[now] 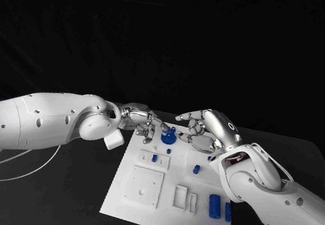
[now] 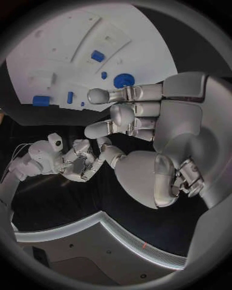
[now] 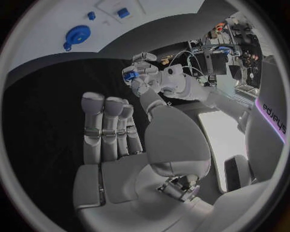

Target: Assemble the parts on the task board

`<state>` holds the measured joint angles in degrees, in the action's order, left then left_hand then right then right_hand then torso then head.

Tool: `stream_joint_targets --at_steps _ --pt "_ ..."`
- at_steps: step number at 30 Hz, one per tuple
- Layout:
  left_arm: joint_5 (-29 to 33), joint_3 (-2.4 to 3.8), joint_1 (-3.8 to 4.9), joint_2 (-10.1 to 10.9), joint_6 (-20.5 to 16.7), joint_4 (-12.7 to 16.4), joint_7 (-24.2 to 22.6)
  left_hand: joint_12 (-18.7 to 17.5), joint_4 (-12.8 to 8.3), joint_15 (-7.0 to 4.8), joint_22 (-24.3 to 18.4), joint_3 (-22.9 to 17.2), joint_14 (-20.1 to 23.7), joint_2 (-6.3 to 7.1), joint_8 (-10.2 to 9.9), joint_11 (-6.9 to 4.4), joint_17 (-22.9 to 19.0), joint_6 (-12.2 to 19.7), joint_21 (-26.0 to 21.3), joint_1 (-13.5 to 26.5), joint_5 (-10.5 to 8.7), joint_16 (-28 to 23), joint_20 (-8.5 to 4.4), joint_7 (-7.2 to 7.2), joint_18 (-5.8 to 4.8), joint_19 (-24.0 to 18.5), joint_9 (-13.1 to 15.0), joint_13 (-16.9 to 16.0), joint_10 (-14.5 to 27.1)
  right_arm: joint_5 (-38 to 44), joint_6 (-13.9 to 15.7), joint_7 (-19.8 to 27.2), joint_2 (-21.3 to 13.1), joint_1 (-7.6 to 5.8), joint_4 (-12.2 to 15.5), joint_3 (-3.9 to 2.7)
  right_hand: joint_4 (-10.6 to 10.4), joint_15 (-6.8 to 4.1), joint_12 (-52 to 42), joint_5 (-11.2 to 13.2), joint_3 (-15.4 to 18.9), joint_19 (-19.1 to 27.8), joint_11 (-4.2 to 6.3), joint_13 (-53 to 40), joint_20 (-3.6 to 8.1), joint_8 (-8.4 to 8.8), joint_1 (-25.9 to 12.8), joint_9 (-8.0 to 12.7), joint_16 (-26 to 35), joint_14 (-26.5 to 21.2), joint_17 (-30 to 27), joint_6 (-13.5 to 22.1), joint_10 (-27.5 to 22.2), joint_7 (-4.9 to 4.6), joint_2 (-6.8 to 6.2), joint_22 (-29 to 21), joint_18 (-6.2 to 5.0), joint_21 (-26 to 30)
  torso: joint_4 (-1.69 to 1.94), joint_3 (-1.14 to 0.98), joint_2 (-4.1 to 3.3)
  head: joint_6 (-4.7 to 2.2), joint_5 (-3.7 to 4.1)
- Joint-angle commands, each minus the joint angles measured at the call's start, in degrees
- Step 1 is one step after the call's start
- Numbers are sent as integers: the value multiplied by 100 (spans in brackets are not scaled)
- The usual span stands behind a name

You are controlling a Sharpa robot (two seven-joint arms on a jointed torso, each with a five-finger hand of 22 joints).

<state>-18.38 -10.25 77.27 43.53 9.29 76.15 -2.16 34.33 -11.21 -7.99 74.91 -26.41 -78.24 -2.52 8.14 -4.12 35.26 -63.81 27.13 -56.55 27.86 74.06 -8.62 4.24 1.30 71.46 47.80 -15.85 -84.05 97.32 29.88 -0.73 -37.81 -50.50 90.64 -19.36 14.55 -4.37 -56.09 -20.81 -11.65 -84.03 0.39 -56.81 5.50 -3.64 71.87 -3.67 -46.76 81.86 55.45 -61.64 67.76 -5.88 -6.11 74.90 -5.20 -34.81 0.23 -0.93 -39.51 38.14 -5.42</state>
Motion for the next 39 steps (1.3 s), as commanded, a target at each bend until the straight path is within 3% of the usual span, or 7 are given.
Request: stream_joint_targets --at_steps 1,5,10,20,29,39 --pt "-93 1 1 -18 -12 28 -24 63 -135 -8 99 -218 -30 51 -48 -35 30 -547 -15 -124 -72 21 -42 -526 -60 16 1095 -17 -241 66 -187 -43 29 0 -18 44 -4 16 39 23 60 -184 -10 6 -26 9 61 6 33 24 -7 46 20 -3 12 389 -57 43 0 1 0 10 -2" --pt "-129 0 0 -23 6 41 -29 39 -13 -1 104 -232 -19 115 -133 -35 -8 -567 -29 -212 -116 -2 -34 -521 -56 21 1148 -2 -245 -11 -353 -33 75 -3 -58 104 -30 21 41 9 175 -179 -12 4 -31 10 71 6 40 10 -9 51 5 -2 32 388 -58 73 0 3 0 17 2" --pt "-190 0 0 -30 37 51 -28 5 170 5 105 -224 2 186 -157 -32 -57 -539 -41 -355 -174 -26 -27 -511 -56 14 1197 -3 -241 -77 -435 -24 124 -4 -97 131 -59 23 44 -13 282 -185 -16 6 -34 8 66 5 41 7 -10 69 -3 -5 55 389 -59 80 3 1 0 23 4" --pt "-346 0 0 -42 185 76 -33 11 251 14 104 -184 6 247 -163 -28 -29 -551 -52 -431 -246 -10 -15 -516 -55 4 1220 -14 -243 -120 -463 -18 179 -11 -151 143 -293 26 34 -21 453 -199 -16 -1 -36 10 24 6 37 12 -11 73 -4 1 91 383 -62 123 -1 0 1 23 3" --pt "-382 0 0 -47 203 87 -51 6 296 17 104 -161 11 261 -173 -27 -29 -550 -58 -470 -263 -10 -11 -515 -55 2 1217 -13 -242 -167 -508 -11 208 -18 -200 149 -460 14 6 -22 410 -208 2 -25 -28 10 -9 3 18 18 1 -59 1 32 121 388 -54 113 -4 1 -1 32 5" --pt "-367 0 0 -44 147 75 -68 -2 336 19 103 -161 19 268 -179 -24 -48 -542 -66 -488 -276 -21 -8 -512 -52 3 1221 -11 -240 -188 -572 -13 206 -19 -242 157 -506 6 -7 -25 355 -206 14 -38 -20 9 -9 2 15 18 6 -150 9 54 115 390 -45 113 -7 -3 0 52 8"
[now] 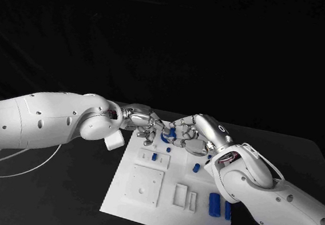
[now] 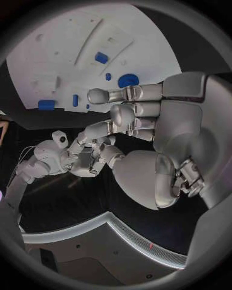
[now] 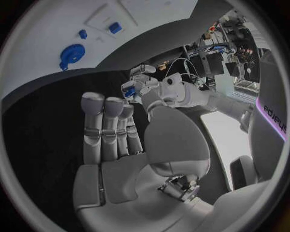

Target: Assemble the parts on the task board

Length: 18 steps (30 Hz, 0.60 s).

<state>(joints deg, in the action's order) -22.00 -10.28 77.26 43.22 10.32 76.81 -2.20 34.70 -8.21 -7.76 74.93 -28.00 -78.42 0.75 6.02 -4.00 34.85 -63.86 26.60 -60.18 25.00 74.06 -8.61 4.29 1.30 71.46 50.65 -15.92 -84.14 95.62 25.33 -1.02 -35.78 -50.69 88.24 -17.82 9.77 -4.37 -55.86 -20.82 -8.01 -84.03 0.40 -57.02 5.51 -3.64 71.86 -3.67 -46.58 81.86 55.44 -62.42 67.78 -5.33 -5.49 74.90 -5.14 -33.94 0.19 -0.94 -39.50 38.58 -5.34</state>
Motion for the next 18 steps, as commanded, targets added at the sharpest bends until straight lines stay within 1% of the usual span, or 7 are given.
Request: stream_joint_targets --at_steps 1,3,6,10,18 --pt "-1 3 1 -12 40 7 -65 -39 36 -4 101 -3 36 -58 33 -36 -6 -536 -13 -126 9 -21 -10 -518 -52 3 936 -4 -230 -19 -118 16 2 0 -2 4 -29 6 -30 -24 -12 -207 14 -17 -20 6 -7 1 -2 17 6 -85 7 4 55 391 -50 23 -4 -3 -1 10 1" --pt "10 3 1 -14 35 5 -70 -39 36 -4 101 -3 36 -58 33 -36 -6 -536 -13 -126 9 -21 -10 -518 -52 3 936 -4 -230 -17 -117 13 2 0 0 7 -58 -11 -35 1 -36 -210 46 -23 -9 -1 -21 -7 -9 20 13 -236 11 57 84 394 -44 8 -5 -2 -2 13 1" --pt "24 3 1 -17 35 3 -77 -44 47 -4 101 -5 38 -62 31 -34 -7 -535 -14 -130 4 -25 -9 -517 -50 5 936 -2 -231 -14 -90 2 4 0 -1 13 -92 -35 -50 48 -54 -217 78 -41 16 4 -34 -16 -19 31 24 -423 33 111 99 399 -23 -18 -1 -1 0 20 4" --pt "32 3 1 -20 30 1 -79 -44 47 -4 101 -5 38 -62 31 -34 -7 -535 -14 -130 4 -25 -9 -517 -50 5 936 -2 -231 -10 -67 -13 9 0 -3 19 -123 -54 -57 84 -42 -224 102 -53 38 3 -38 -24 -27 44 34 -562 54 156 112 402 -2 -43 2 -2 0 24 3" --pt "47 3 1 -24 -13 -14 -93 -44 47 -4 101 -5 38 -62 31 -34 -7 -535 -14 -130 4 -25 -9 -517 -50 5 936 -2 -231 -6 -114 -21 7 0 -8 29 -142 -60 -56 112 -3 -222 108 -62 50 5 -33 -22 -22 46 39 -597 66 167 110 402 18 -45 -1 0 -1 31 1"
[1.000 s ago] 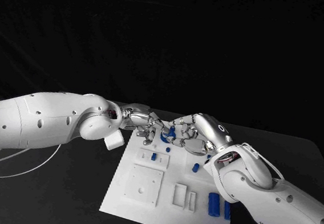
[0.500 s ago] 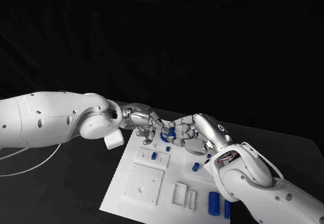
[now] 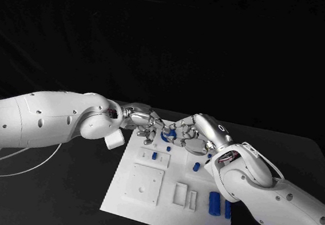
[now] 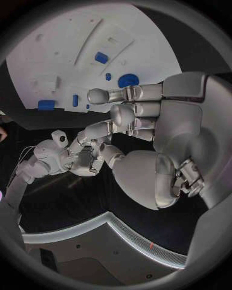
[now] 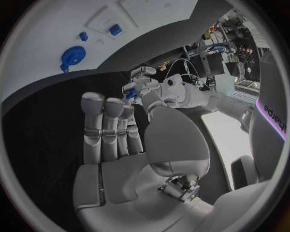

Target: Assemble the parts on the task board

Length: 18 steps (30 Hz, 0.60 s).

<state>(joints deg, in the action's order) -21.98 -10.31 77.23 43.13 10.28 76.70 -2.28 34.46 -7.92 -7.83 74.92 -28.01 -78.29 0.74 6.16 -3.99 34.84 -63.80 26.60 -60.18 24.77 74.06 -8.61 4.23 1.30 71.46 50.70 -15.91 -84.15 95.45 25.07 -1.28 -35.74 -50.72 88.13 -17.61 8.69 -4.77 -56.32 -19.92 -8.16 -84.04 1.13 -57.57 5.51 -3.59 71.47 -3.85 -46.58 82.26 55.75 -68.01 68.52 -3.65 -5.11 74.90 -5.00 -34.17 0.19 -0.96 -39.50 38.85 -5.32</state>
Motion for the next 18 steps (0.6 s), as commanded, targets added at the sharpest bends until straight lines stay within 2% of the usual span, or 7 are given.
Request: stream_joint_targets --at_steps 1,10,18 --pt "50 6 4 -16 -14 -4 -89 -20 18 4 102 -4 25 -61 17 -36 -6 -541 -14 -129 28 -25 -9 -510 -50 5 931 -3 -230 11 -95 6 3 4 2 10 -34 -20 -8 23 16 -221 35 -8 50 0 6 -4 -22 5 10 -38 -8 0 71 401 5 -21 0 3 0 6 -1" --pt "106 7 4 -18 -83 -28 -124 -25 30 6 103 -9 30 -65 8 -34 -16 -534 -18 -140 19 -31 -7 -507 -47 4 926 -3 -230 27 -143 -17 -7 4 1 25 -49 -24 -17 11 54 -222 41 -24 56 0 -1 -4 -23 7 17 -65 2 9 73 400 10 -17 0 1 -1 12 0" --pt "181 7 4 -19 -208 -50 -160 -25 30 6 103 -9 30 -65 8 -34 -16 -534 -18 -140 19 -31 -7 -507 -47 4 926 -3 -230 35 -259 -35 -18 4 17 39 -115 -24 4 -140 301 -215 39 -34 56 2 6 -4 -10 4 27 -56 0 14 76 396 13 4 -2 3 -1 16 8"
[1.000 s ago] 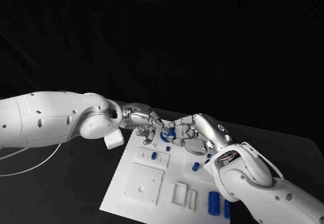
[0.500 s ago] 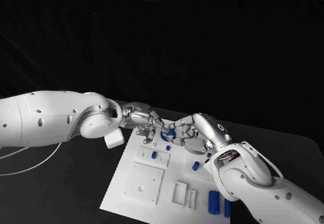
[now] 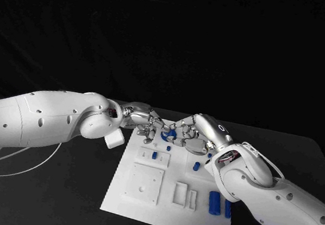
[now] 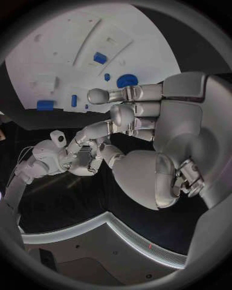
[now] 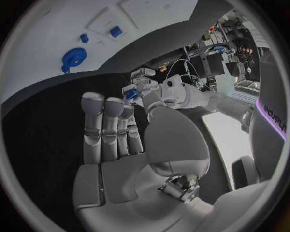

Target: Assemble the parts on the task board

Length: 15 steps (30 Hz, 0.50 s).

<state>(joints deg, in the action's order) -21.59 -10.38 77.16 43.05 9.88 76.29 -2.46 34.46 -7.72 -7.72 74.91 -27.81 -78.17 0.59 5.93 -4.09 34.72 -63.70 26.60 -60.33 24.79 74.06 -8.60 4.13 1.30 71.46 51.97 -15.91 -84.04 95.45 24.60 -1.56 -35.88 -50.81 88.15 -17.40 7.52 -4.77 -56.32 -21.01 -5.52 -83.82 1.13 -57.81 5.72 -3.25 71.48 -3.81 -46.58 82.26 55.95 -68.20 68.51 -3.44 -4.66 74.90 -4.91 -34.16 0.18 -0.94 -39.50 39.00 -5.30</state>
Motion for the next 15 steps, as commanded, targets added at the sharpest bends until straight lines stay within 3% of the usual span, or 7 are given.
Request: stream_joint_targets --at_steps 1,15 --pt "145 14 11 -13 -184 -11 -147 -25 11 -5 104 -29 18 -50 31 -24 -5 -544 -18 -125 17 -32 -7 -497 -48 4 799 -4 -241 33 -220 -7 -4 12 17 21 -2 -23 4 -29 43 -238 39 -10 35 -32 0 -8 -9 3 6 -35 1 -12 30 398 5 -5 -2 1 -1 3 8" --pt "165 14 12 -22 -274 -30 -148 -23 19 -4 106 -38 18 -55 31 -22 8 -538 -17 -137 15 -27 -4 -495 -44 6 803 -7 -242 27 -240 -50 -12 13 57 99 -8 -22 19 -22 68 -239 38 0 34 -32 9 -7 -1 2 3 -23 -7 -13 46 394 0 15 2 -1 0 19 16"
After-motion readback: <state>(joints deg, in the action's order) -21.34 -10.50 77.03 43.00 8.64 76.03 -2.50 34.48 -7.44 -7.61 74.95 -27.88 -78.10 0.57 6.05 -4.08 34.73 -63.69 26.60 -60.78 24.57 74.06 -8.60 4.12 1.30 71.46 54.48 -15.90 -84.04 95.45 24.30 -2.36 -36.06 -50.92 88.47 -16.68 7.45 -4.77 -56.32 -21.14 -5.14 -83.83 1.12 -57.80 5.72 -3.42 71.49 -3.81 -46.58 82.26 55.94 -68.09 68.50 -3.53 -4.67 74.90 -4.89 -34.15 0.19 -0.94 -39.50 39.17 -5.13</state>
